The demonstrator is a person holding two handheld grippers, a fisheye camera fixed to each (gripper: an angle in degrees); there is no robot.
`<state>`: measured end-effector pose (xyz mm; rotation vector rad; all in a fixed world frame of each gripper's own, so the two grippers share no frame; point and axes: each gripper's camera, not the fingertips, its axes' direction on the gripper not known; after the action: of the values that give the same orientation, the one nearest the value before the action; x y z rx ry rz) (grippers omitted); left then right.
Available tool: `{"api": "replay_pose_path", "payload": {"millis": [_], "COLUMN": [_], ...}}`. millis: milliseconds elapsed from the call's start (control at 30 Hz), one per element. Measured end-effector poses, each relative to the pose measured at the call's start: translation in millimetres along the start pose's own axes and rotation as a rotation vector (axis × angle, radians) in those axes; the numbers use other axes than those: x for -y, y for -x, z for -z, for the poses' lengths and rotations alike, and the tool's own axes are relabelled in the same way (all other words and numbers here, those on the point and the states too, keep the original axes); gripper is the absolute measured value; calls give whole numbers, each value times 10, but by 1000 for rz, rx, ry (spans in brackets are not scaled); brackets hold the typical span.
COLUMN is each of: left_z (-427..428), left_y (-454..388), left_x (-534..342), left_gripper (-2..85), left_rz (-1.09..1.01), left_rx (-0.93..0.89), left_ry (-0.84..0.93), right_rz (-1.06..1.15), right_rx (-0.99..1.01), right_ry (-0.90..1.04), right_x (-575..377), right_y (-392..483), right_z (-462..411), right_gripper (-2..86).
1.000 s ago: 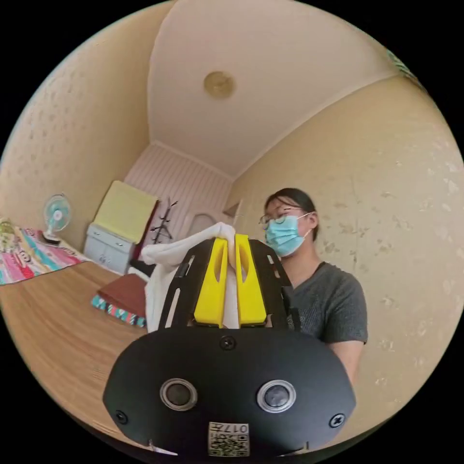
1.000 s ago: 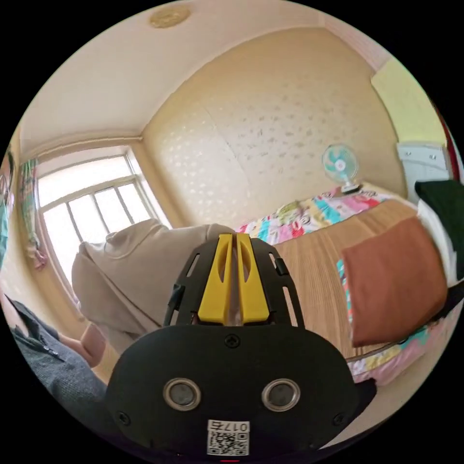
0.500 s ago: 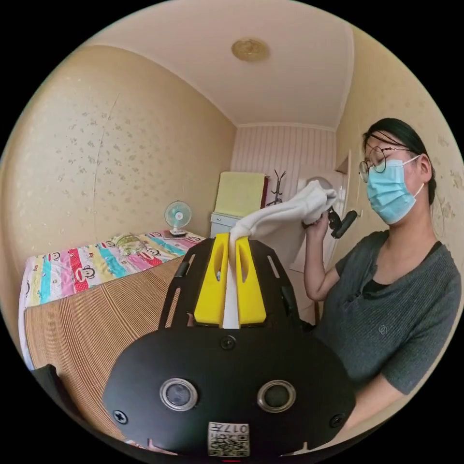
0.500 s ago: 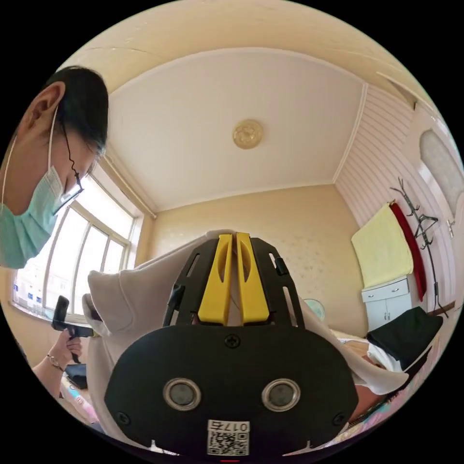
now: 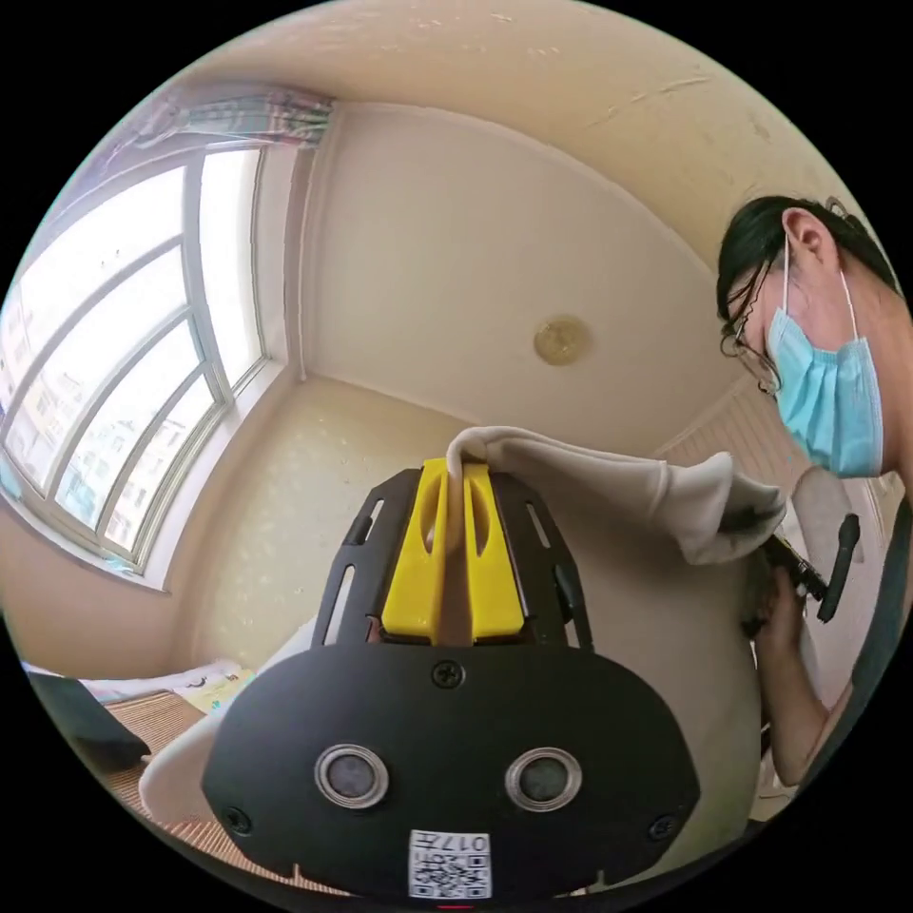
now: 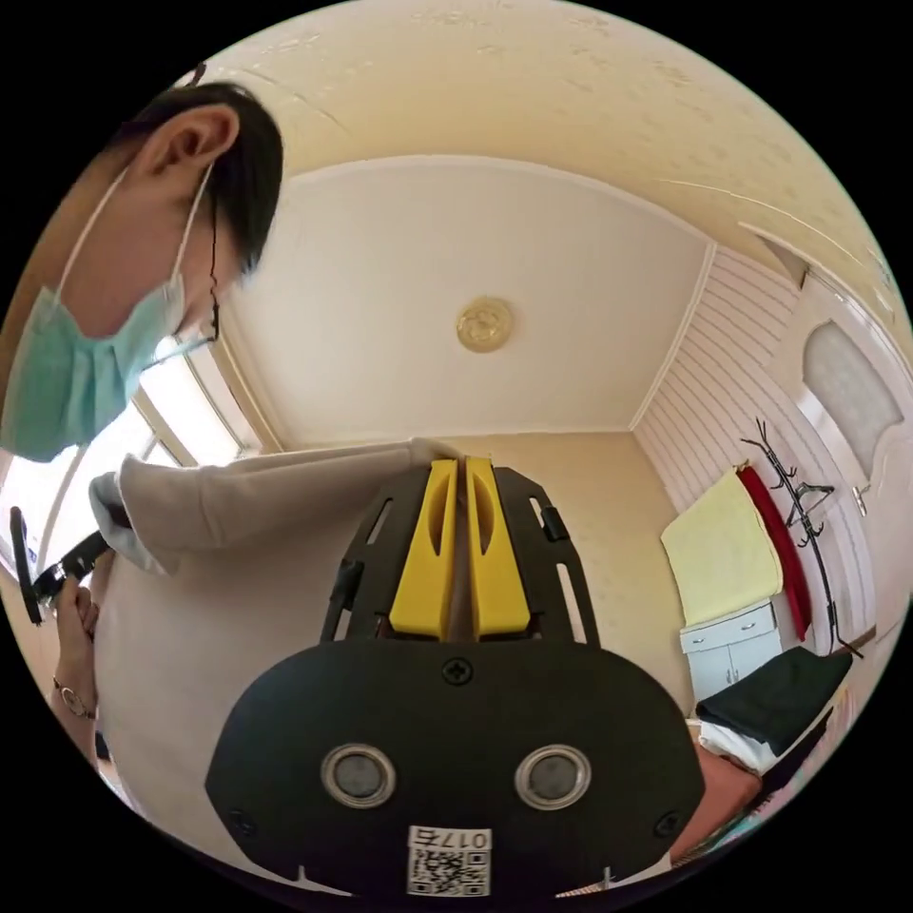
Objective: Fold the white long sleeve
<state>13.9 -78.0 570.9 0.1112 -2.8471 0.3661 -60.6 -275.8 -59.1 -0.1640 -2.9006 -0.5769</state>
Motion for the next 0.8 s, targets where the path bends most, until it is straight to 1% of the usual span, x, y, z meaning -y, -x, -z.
{"api": "replay_pose_path", "payload": {"millis": [33,67,133,167,200,233,267,300,333,367,400,433,467,500,533,567,600,633,700,733,800], "left_z": [-103,-401,-1060,-1606,-2209,-2509,-3054,-3437,-3531,-3528,-3355,-3241,-2995,-2768,-2667,-2490,-2318,-2241,-1981,-1930,-1744], "left_y": [37,147,366,556,795,929,1224,1526,1662,1880,1983,2000,1979,1892,1829,1680,1510,1420,1014,911,524], "left_x": [-31,-99,-257,-444,-748,-947,-1427,-1958,-2198,-2607,-2877,-2983,-3189,-3418,-3549,-3833,-4116,-4241,-4658,-4730,-4947], "left_gripper": [12,12,14,18,24,28,37,48,56,72,76,78,78,78,79,80,83,84,91,92,89], "left_rz": [1,-4,-25,-24,9,41,139,269,339,472,549,562,557,526,507,476,461,459,444,435,348], "left_rx": [-6,-20,-55,-87,-108,-109,-107,-121,-112,-92,-80,-64,-12,19,20,2,-12,-22,-91,-106,-125], "left_ry": [-1,36,174,309,474,566,760,955,1035,1120,1133,1137,1158,1212,1255,1365,1467,1511,1665,1695,1821], "right_rz": [62,105,234,257,306,374,414,481,503,489,432,401,411,459,521,545,568,564,534,488,434], "right_rx": [-36,-55,-101,-104,-110,-115,-109,-78,-38,-26,8,99,156,243,296,314,346,386,395,320,268], "right_ry": [65,101,232,269,361,497,591,844,1175,1316,1442,1441,1429,1440,1523,1577,1676,1752,1812,1766,1712], "right_x": [-127,-216,-686,-837,-1187,-1645,-1916,-2563,-3289,-3607,-4056,-4323,-4451,-4753,-5132,-5323,-5669,-5938,-6188,-6192,-6122], "right_y": [84,131,273,305,374,453,488,517,469,421,328,302,316,371,438,466,513,556,598,580,534], "right_z": [-280,-445,-1167,-1383,-1870,-2449,-2750,-3325,-3742,-3838,-3766,-3471,-3285,-2903,-2525,-2345,-1992,-1666,-1275,-1110,-944], "right_gripper": [20,21,22,23,24,26,28,32,38,41,44,44,43,42,46,48,50,46,31,25,17]}}
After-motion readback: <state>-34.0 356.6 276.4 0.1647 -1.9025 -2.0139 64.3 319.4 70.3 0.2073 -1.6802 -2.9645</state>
